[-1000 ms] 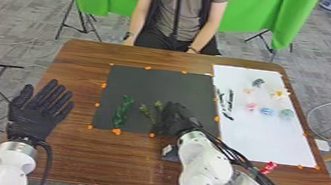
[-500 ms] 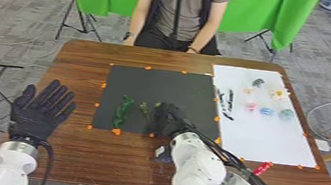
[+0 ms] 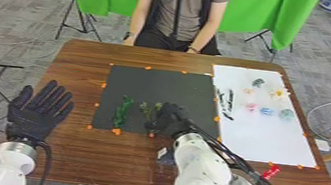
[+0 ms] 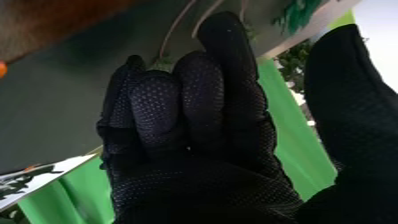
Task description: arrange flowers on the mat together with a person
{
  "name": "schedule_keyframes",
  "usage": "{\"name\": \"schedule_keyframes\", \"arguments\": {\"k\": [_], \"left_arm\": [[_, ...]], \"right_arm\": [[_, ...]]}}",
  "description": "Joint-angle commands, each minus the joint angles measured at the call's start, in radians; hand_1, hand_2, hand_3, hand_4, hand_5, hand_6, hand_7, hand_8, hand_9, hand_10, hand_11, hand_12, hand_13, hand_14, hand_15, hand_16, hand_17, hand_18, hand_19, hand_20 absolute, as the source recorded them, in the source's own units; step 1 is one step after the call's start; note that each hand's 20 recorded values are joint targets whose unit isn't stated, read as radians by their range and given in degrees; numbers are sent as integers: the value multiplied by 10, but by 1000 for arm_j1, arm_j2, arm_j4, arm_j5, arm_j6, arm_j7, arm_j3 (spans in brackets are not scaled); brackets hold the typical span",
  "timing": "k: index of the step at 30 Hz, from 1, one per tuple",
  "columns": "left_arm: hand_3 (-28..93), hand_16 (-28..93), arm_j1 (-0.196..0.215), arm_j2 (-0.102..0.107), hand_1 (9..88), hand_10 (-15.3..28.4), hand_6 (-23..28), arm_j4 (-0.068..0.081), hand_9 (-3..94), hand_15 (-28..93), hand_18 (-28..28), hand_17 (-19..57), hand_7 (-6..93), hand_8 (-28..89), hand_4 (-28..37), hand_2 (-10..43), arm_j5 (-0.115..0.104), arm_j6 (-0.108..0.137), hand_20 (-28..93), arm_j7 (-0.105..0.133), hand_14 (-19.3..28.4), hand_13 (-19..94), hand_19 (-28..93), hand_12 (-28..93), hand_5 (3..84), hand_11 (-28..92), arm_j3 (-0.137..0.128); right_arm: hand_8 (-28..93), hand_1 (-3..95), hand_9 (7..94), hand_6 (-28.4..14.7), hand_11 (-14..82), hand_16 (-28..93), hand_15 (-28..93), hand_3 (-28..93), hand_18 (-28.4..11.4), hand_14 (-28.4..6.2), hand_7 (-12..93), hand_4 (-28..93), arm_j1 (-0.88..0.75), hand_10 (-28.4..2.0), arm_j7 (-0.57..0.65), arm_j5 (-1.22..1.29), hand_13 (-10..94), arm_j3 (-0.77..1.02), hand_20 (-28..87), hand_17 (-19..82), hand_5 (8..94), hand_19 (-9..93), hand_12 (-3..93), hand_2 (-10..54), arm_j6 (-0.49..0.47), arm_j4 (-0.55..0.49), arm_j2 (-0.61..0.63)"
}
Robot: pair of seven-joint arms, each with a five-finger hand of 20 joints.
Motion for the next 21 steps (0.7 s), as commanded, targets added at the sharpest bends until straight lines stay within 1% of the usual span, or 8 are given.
{"name": "schedule_keyframes", "arguments": {"k": [1, 3, 5, 7, 12, 14, 16, 21], "left_arm": [[744, -83, 25, -15, 232, 148, 88, -6, 376, 314, 130, -76, 141, -96, -283, 169, 5, -27, 101, 24, 155, 251, 359, 74, 467, 188, -25], [744, -83, 28, -14, 232, 147, 88, -8, 376, 314, 131, -76, 141, -96, -283, 168, 4, -29, 101, 34, 156, 251, 359, 74, 467, 188, -38], [745, -83, 41, -15, 231, 147, 88, -15, 376, 314, 130, -76, 141, -96, -283, 168, 2, -30, 101, 47, 156, 251, 358, 75, 466, 188, -52], [745, -83, 47, -15, 231, 147, 88, -18, 377, 315, 130, -76, 141, -96, -283, 167, -1, -29, 101, 56, 156, 251, 357, 75, 466, 187, -68], [745, -83, 48, -4, 230, 146, 88, -17, 378, 313, 130, -75, 141, -96, -283, 167, -1, -38, 101, 76, 156, 251, 356, 75, 467, 187, -101], [745, -83, 50, -2, 231, 145, 88, -21, 379, 313, 130, -75, 140, -96, -283, 166, 2, -42, 101, 86, 155, 252, 356, 76, 467, 188, -109], [745, -83, 51, -2, 231, 143, 87, -20, 382, 311, 131, -75, 140, -96, -283, 166, 6, -52, 101, 90, 154, 254, 355, 75, 468, 187, -115], [744, -85, 52, -7, 233, 139, 82, -17, 398, 295, 130, -73, 135, -98, -283, 165, -5, -71, 101, 106, 144, 263, 351, 70, 479, 176, -129]], "right_arm": [[-92, 341, 642, -26, 598, 437, 759, 701, -256, -201, 439, -195, -60, -175, -124, 31, 521, 100, 311, 183, 712, 744, 446, -95, 326, -58, 131], [-116, 328, 623, -22, 586, 430, 747, 716, -248, -195, 427, -196, -110, -174, -235, 156, 504, 191, 302, 164, 696, 709, 438, -95, 395, -69, 163], [-135, 299, 593, -31, 526, 367, 711, 729, -234, -189, 370, -193, -149, -184, -359, 264, 462, 244, 259, 139, 658, 657, 378, -85, 522, -65, 205], [-138, 279, 583, -37, 444, 307, 658, 742, -222, -179, 342, -199, -200, -183, -423, 313, 446, 325, 221, 133, 634, 628, 315, -25, 549, -74, 234], [-143, 257, 547, -40, 320, 213, 519, 762, -202, -158, 310, -214, -379, -173, -661, 565, 394, 590, 161, 108, 576, 561, 250, 29, 501, -106, 289], [-142, 253, 530, -39, 291, 198, 478, 763, -197, -159, 306, -217, -440, -175, -777, 664, 379, 647, 150, 101, 557, 544, 238, 41, 552, -104, 314], [-146, 256, 532, -37, 272, 185, 433, 767, -190, -151, 304, -220, -513, -173, -830, 677, 377, 718, 136, 100, 551, 520, 227, 65, 573, -109, 323], [-141, 248, 517, -28, 183, 212, 298, 778, -174, -135, 264, -218, -654, -150, -931, 756, 382, 899, 119, 107, 526, 449, 204, 72, 495, -121, 294]]}}
